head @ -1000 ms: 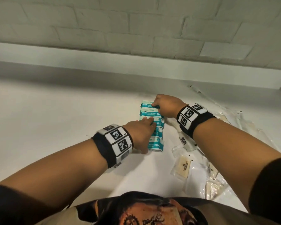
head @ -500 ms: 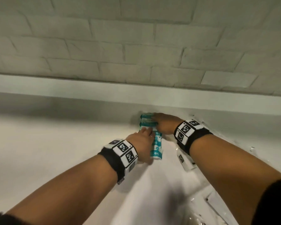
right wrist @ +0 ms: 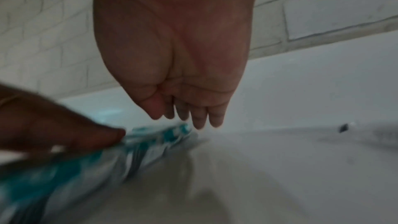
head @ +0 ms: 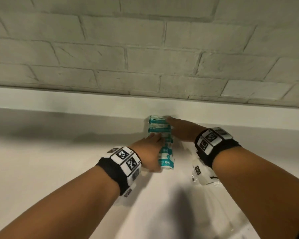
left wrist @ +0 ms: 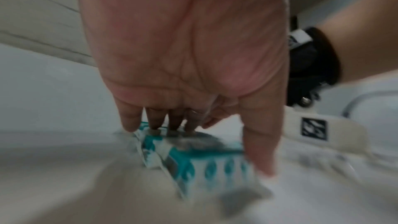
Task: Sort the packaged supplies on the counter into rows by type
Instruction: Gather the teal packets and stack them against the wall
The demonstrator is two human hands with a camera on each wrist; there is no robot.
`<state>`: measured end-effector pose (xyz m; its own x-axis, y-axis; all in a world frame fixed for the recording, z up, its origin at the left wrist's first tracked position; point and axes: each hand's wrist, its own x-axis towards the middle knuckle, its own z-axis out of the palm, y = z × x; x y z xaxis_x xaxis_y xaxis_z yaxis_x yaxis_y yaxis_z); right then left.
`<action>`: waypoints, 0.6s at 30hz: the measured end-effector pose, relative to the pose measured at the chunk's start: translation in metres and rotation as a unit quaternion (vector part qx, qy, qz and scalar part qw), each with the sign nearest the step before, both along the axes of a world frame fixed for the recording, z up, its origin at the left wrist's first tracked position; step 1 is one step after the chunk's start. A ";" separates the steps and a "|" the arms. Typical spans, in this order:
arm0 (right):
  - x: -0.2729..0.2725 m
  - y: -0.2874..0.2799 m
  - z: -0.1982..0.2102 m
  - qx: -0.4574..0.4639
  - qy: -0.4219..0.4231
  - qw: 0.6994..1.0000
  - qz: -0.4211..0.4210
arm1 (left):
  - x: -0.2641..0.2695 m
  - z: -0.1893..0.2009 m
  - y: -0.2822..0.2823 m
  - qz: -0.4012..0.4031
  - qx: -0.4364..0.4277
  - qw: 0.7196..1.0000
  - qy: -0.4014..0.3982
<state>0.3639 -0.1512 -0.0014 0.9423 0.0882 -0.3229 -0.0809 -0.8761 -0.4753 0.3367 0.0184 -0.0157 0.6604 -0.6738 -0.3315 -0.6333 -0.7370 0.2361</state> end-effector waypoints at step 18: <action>-0.006 -0.004 -0.011 0.441 0.079 0.867 -0.219 | 0.054 -0.016 -0.005 0.376 -0.422 0.756 0.329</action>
<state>0.3578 -0.1547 -0.0128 0.8984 0.0114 -0.4391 -0.4381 -0.0471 -0.8977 0.3908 0.0138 -0.0319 0.8412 -0.3439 -0.4173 0.3501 -0.2416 0.9050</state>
